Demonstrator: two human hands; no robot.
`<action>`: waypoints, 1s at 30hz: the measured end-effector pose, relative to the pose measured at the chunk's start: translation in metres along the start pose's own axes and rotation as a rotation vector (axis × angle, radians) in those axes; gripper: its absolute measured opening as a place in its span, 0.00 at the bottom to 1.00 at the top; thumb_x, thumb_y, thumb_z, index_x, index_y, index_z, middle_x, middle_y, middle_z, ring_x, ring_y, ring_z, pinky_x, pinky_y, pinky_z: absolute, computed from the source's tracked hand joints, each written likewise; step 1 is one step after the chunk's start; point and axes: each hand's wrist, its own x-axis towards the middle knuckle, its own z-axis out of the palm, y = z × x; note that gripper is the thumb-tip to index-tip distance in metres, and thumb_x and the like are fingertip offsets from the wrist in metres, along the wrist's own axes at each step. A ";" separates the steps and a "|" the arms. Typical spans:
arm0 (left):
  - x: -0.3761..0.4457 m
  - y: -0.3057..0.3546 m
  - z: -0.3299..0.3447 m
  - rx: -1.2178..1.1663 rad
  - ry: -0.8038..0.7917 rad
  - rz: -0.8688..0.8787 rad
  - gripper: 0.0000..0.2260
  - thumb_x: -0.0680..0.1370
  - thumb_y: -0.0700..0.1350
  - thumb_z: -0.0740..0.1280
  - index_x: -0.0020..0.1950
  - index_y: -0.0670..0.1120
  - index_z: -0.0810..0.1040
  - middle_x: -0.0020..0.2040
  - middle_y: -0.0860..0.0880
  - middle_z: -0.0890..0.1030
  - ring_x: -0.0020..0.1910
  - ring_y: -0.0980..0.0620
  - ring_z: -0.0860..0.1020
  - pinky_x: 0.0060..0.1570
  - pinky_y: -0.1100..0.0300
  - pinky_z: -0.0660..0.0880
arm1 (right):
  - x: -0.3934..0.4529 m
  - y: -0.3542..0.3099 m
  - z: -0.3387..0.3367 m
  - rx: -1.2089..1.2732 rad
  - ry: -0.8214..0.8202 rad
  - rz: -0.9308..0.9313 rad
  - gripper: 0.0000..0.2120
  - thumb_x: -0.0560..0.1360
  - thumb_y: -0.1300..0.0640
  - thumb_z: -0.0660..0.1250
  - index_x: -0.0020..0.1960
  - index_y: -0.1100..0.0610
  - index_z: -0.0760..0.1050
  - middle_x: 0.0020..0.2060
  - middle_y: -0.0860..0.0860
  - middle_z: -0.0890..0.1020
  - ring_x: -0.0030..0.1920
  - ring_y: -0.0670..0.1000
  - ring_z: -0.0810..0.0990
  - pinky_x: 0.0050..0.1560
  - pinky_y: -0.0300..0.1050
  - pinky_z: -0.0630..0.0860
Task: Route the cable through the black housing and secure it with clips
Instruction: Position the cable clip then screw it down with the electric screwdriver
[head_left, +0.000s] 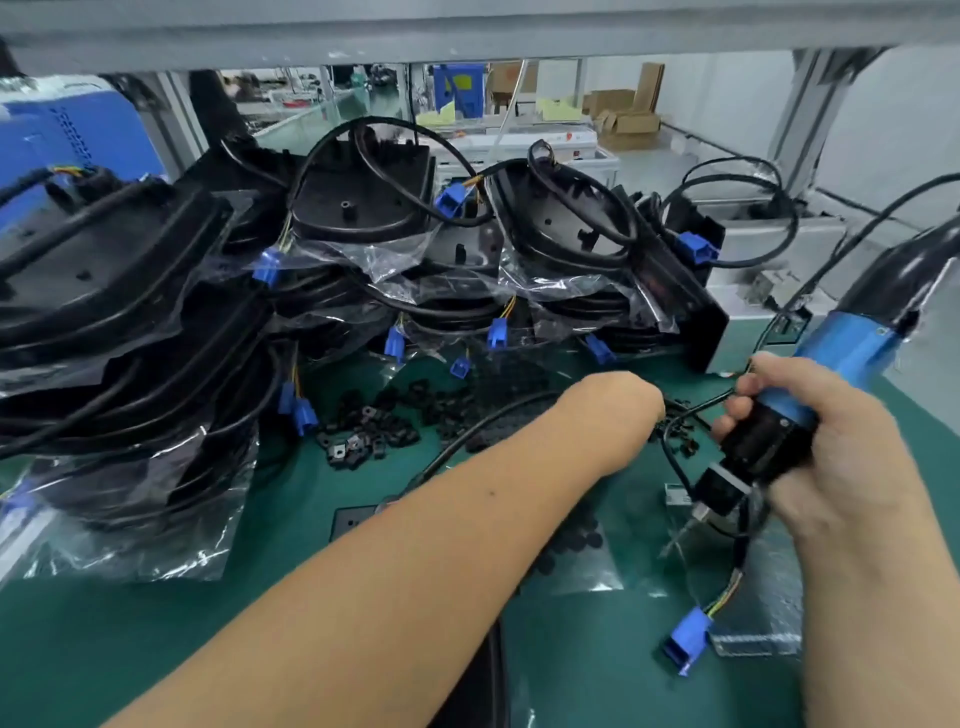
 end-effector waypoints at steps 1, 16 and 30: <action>0.002 0.002 0.003 0.024 0.010 0.009 0.06 0.73 0.31 0.63 0.44 0.41 0.75 0.39 0.45 0.74 0.44 0.42 0.78 0.37 0.52 0.72 | 0.001 0.000 0.000 0.003 0.002 -0.003 0.07 0.69 0.63 0.67 0.34 0.58 0.71 0.25 0.50 0.75 0.25 0.48 0.73 0.28 0.39 0.74; -0.022 0.009 -0.005 -0.063 0.111 -0.092 0.04 0.74 0.35 0.62 0.43 0.42 0.76 0.37 0.47 0.73 0.45 0.43 0.77 0.39 0.55 0.70 | -0.007 0.010 0.018 -0.041 -0.133 0.067 0.07 0.71 0.62 0.66 0.37 0.58 0.70 0.25 0.50 0.76 0.25 0.48 0.74 0.27 0.40 0.74; -0.206 -0.075 -0.027 -0.764 0.272 -0.469 0.03 0.72 0.43 0.72 0.42 0.51 0.84 0.38 0.55 0.85 0.38 0.62 0.80 0.41 0.73 0.73 | -0.053 0.028 0.063 -0.163 -0.593 0.341 0.03 0.63 0.58 0.71 0.36 0.56 0.78 0.32 0.57 0.82 0.29 0.52 0.80 0.28 0.44 0.78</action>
